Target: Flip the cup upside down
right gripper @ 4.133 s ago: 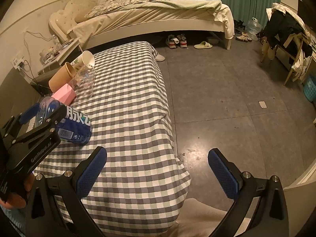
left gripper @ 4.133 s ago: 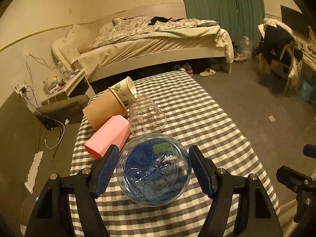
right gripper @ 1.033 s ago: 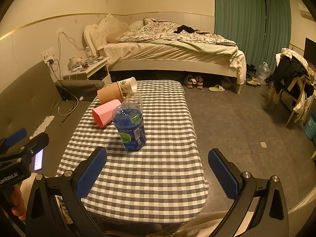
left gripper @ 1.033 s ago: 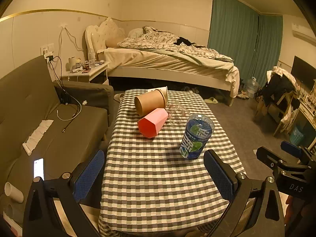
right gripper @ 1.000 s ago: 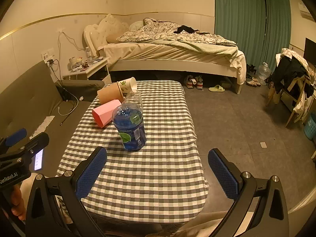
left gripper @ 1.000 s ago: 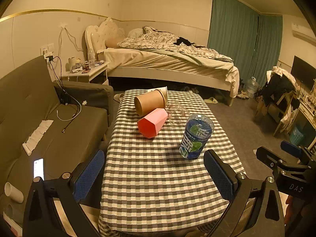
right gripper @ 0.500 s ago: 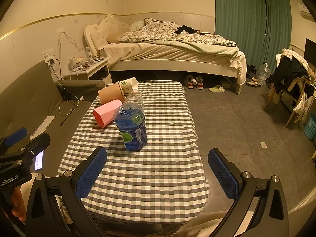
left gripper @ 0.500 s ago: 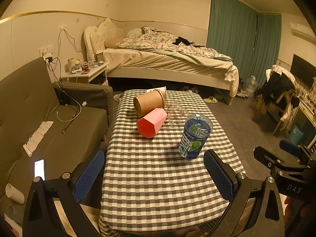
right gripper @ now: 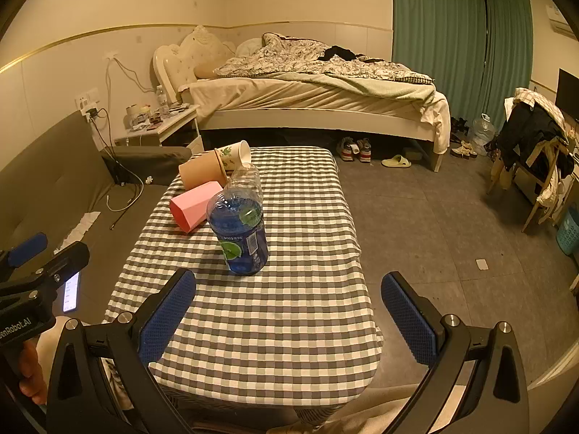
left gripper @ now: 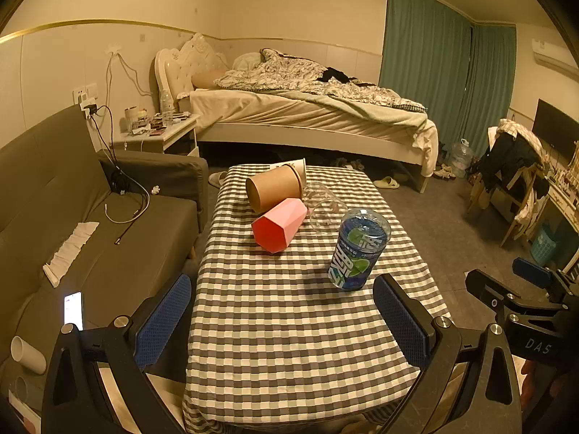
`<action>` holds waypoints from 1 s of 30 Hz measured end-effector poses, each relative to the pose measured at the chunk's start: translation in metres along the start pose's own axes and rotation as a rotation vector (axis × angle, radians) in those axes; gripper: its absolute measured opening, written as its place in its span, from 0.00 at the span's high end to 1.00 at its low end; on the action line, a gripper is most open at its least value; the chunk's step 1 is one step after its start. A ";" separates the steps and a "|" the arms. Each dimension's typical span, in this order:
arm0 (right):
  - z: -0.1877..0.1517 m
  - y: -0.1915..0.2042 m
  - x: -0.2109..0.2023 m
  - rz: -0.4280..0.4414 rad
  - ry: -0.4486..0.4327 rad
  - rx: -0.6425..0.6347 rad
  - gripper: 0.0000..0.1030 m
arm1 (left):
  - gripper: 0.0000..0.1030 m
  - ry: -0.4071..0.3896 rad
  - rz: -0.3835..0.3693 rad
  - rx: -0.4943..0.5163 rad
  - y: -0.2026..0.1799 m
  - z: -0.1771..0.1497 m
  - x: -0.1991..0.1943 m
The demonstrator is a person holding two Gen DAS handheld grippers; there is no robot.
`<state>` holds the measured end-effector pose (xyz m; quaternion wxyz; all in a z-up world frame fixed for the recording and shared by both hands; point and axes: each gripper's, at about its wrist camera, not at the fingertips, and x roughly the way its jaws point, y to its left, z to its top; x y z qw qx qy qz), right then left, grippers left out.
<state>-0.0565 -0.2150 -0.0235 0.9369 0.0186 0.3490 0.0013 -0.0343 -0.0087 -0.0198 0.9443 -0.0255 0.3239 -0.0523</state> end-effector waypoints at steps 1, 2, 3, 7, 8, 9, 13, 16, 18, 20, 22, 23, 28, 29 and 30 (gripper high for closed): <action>0.000 0.000 0.000 0.000 0.001 0.000 0.00 | 0.00 0.001 0.000 0.002 0.000 0.000 0.000; 0.000 0.001 0.000 0.000 0.002 -0.001 0.00 | 0.00 0.000 0.001 0.002 0.000 0.000 0.000; 0.000 0.001 0.000 -0.001 0.002 -0.002 0.00 | 0.00 0.000 0.000 0.003 0.000 0.000 0.000; 0.001 0.001 0.001 -0.001 0.004 -0.004 0.00 | 0.00 -0.001 0.000 0.004 0.001 0.001 -0.001; 0.001 0.001 0.001 -0.002 0.004 -0.005 0.00 | 0.00 -0.002 0.000 0.005 0.001 0.001 -0.001; 0.001 0.001 0.001 -0.001 0.005 -0.006 0.00 | 0.00 -0.002 0.001 0.004 0.000 0.001 -0.001; 0.001 0.002 0.002 -0.002 0.005 -0.007 0.00 | 0.00 0.000 0.000 0.005 0.001 0.001 -0.001; 0.001 0.002 0.002 -0.001 0.006 -0.007 0.00 | 0.00 0.001 0.000 0.005 0.001 0.001 -0.001; 0.002 0.002 0.003 -0.002 0.008 -0.008 0.00 | 0.00 0.001 -0.001 0.006 0.001 0.001 -0.001; 0.003 0.002 0.004 -0.004 0.010 -0.010 0.00 | 0.00 0.000 0.001 0.005 0.000 0.001 -0.001; 0.003 0.002 0.005 -0.006 0.012 -0.010 0.00 | 0.00 0.002 0.000 0.004 0.000 0.001 -0.001; 0.003 0.002 0.005 -0.007 0.012 -0.010 0.00 | 0.00 0.002 0.000 0.003 0.001 0.001 -0.001; 0.003 0.002 0.006 -0.008 0.014 -0.010 0.00 | 0.00 -0.003 -0.006 0.006 0.002 0.000 -0.002; 0.003 0.002 0.006 -0.008 0.015 -0.010 0.00 | 0.00 -0.008 -0.006 0.008 0.003 -0.001 -0.003; 0.002 0.002 0.007 -0.008 0.016 -0.010 0.00 | 0.00 -0.012 -0.002 0.010 0.003 -0.001 -0.003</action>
